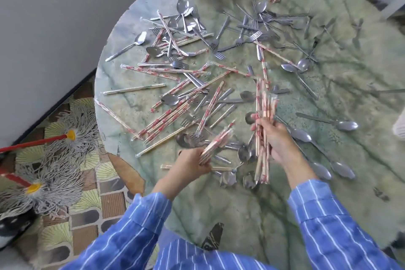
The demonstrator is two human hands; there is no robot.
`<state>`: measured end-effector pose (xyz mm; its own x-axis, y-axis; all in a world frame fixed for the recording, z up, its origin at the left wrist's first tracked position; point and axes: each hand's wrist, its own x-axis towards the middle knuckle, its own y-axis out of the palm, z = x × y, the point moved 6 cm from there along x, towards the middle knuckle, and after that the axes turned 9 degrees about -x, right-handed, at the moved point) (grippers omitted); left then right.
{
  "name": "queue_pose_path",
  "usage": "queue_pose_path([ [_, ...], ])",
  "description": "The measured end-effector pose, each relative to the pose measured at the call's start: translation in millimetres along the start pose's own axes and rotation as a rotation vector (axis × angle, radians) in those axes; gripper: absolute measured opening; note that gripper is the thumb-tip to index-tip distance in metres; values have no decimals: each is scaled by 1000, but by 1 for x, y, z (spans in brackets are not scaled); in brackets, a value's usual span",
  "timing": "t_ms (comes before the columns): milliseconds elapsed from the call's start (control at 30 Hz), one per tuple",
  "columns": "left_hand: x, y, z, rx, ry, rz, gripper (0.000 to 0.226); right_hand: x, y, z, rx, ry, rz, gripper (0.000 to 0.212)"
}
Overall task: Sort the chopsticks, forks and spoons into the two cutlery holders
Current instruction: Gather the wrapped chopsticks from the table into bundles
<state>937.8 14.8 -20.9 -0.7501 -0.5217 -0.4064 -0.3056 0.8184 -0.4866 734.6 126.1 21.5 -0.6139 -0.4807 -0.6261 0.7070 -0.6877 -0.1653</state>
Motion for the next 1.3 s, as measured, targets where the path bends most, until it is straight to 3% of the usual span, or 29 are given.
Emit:
queue_pose_path([
  [133,10,7,-2,195,117,100,30,-15,-17,-10,154,9,-157,21],
  [333,13,-1,-6,285,174,236,21,-49,-1,-36,349,28,-273,26],
  [567,3,-56,4,-353,-149,344,27,-78,31,-55,609,38,-332,25],
  [667,0,-85,16,-479,-211,377,55,-78,50,-55,635,54,-301,26],
  [700,1,-92,22,-564,-224,373,53,-75,57,-54,627,59,-289,25],
  [767,5,-107,35,-779,-282,287,39,-69,70,-48,580,60,-265,25],
  [867,11,-136,68,-1019,-424,7,25,-54,87,-34,456,72,-224,24],
  [967,10,-176,101,-844,-450,-303,31,-30,105,-21,304,110,-130,11],
  [1100,3,-213,136,-669,-491,-610,29,5,118,-13,76,132,-211,17],
  [1300,12,-226,141,-429,-579,-650,40,44,126,-1,-197,116,-287,37],
])
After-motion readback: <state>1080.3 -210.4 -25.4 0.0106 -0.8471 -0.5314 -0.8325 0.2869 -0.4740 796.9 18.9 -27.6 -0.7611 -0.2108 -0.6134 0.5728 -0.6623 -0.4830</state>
